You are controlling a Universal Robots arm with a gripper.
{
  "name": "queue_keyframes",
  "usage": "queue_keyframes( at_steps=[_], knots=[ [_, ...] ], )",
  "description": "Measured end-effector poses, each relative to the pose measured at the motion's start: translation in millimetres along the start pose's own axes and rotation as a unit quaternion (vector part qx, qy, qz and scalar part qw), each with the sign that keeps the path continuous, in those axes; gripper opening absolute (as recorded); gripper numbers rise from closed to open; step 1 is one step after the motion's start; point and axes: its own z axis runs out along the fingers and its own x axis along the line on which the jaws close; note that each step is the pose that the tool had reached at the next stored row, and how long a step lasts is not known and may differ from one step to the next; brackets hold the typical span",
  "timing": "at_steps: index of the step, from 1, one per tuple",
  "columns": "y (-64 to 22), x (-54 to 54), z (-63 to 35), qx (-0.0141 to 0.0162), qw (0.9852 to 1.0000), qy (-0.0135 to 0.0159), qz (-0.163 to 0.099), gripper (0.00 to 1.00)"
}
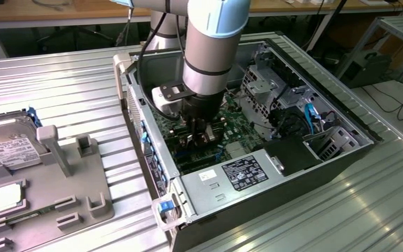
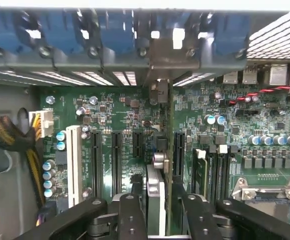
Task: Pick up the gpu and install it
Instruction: 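Insert the gpu into the slot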
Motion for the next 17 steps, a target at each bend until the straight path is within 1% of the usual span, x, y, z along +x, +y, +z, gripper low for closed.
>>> queue_keyframes(
  at_steps=[10,12,14,17],
  knots=[
    [-1.1,-0.7,-36.2,0.0066,1.0000,0.0001,0.000,0.35],
    [-1.3,-0.9,-44.8,0.0088,1.0000,0.0001,0.000,0.35],
    [-1.6,-1.1,-49.8,0.0107,0.9999,0.0002,0.000,0.35],
    [-1.6,-1.2,-50.5,0.0109,0.9999,0.0005,0.000,0.35]
  ],
)
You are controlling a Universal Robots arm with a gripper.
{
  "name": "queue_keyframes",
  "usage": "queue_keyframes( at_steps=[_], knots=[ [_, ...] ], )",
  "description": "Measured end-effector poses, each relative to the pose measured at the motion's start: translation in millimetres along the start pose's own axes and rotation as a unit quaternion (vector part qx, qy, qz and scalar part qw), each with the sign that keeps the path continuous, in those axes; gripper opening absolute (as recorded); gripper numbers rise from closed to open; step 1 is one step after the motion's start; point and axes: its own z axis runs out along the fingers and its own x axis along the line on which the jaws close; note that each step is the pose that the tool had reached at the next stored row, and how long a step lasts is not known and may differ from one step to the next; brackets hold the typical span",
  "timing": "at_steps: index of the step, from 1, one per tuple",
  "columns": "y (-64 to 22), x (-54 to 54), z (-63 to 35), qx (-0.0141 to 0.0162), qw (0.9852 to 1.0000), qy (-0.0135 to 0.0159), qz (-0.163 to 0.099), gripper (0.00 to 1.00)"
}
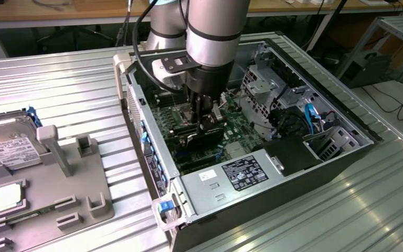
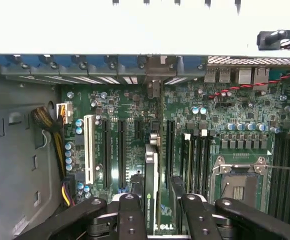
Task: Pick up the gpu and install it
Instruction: 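Insert the gpu into the slot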
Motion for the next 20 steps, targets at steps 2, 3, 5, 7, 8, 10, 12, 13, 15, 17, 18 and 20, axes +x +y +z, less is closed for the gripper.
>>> queue_keyframes(
  at_steps=[2,3,5,7,8,10,12,13,15,17,18,20],
  knots=[
    [0.0,0.0,0.0,0.0000,1.0000,0.0000,0.000,0.34],
    [0.0,0.0,-0.1,0.0000,1.0000,0.0001,0.000,0.34],
    [0.0,0.0,-0.1,-0.0001,1.0000,0.0001,0.000,0.21],
    [0.0,0.0,-0.1,0.0000,1.0000,0.0001,0.000,0.15],
    [0.0,0.0,-0.1,-0.0001,1.0000,0.0001,0.000,0.15],
    [0.0,0.0,-0.1,0.0000,1.0000,0.0001,0.000,0.11],
    [0.0,0.0,-0.1,0.0000,1.0000,0.0001,0.000,0.11],
    [0.0,0.0,-0.1,-0.0001,1.0000,0.0001,0.000,0.11],
    [0.0,0.0,-0.1,0.0000,1.0000,0.0001,0.000,0.11],
    [0.0,0.0,-0.1,0.0000,1.0000,0.0001,0.000,0.11],
    [0.0,0.0,-0.1,0.0000,1.0000,0.0001,0.000,0.11],
    [0.0,0.0,-0.1,-0.0001,1.0000,0.0001,0.000,0.11]
  ],
)
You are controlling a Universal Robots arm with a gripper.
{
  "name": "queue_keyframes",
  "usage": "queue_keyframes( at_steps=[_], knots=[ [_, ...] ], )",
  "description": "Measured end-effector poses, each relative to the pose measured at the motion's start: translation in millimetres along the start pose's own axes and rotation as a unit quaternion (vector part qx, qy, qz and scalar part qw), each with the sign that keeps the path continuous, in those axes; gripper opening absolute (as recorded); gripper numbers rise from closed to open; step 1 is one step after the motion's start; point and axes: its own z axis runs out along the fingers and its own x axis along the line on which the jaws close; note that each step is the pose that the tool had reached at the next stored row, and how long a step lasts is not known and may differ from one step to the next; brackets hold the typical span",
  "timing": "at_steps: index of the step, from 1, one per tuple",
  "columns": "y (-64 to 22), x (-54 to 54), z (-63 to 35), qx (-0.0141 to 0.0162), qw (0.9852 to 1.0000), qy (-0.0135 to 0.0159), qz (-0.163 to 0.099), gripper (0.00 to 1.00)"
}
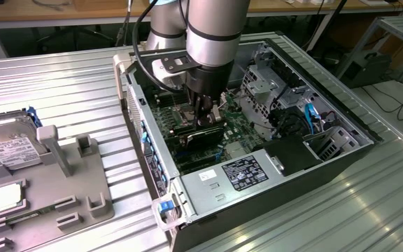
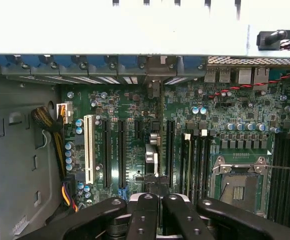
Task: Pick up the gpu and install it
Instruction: 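Insert the gpu into the slot, then press down on the gpu until it lock into place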
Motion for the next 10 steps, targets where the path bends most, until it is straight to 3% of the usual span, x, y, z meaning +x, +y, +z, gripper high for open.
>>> queue_keyframes(
  at_steps=[6,10],
  knots=[
    [1.5,0.0,-0.2,0.0000,1.0000,0.0001,0.000,0.11],
    [13.4,0.0,-0.7,0.0000,1.0000,0.0000,0.000,0.11]
  ],
)
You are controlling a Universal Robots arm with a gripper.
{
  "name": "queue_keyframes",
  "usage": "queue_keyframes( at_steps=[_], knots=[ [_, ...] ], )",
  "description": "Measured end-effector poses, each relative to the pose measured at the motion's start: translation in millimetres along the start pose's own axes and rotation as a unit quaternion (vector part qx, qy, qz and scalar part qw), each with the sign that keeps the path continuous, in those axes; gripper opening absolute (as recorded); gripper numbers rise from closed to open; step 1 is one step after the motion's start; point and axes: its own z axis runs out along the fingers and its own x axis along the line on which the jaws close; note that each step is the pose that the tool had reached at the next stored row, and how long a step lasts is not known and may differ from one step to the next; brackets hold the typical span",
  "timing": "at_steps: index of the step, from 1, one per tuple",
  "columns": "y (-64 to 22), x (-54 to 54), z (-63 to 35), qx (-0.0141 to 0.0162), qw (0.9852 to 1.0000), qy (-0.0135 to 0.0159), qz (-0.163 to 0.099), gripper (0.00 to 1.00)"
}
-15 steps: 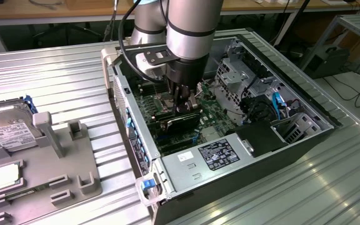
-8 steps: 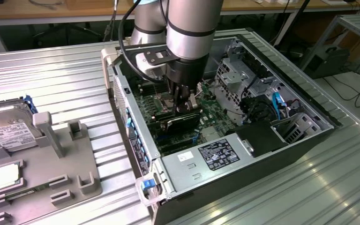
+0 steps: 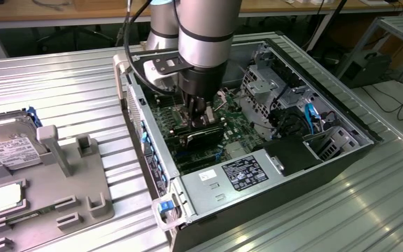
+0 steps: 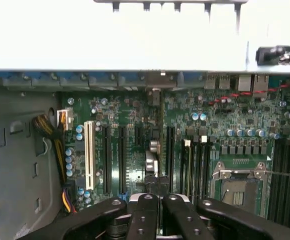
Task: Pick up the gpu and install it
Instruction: 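Press down on the gpu until it lock into place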
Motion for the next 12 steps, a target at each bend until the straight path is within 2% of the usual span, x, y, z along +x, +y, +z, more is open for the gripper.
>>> queue_keyframes(
  at_steps=[4,8,9,10,11,12],
  knots=[
    [9.9,-0.1,-0.1,0.0001,1.0000,-0.0001,0.000,0.11],
    [10.3,-0.1,-0.1,-0.0009,1.0000,0.0003,0.000,0.11],
    [10.1,-0.1,0.3,-0.0084,1.0000,0.0003,0.000,0.11],
    [8.6,0.0,1.2,-0.0176,0.9998,0.0001,0.000,0.11],
    [6.7,0.1,4.7,-0.0221,0.9998,0.0002,0.000,0.11],
    [6.4,0.1,8.0,-0.0244,0.9997,0.0001,0.000,0.11]
  ],
)
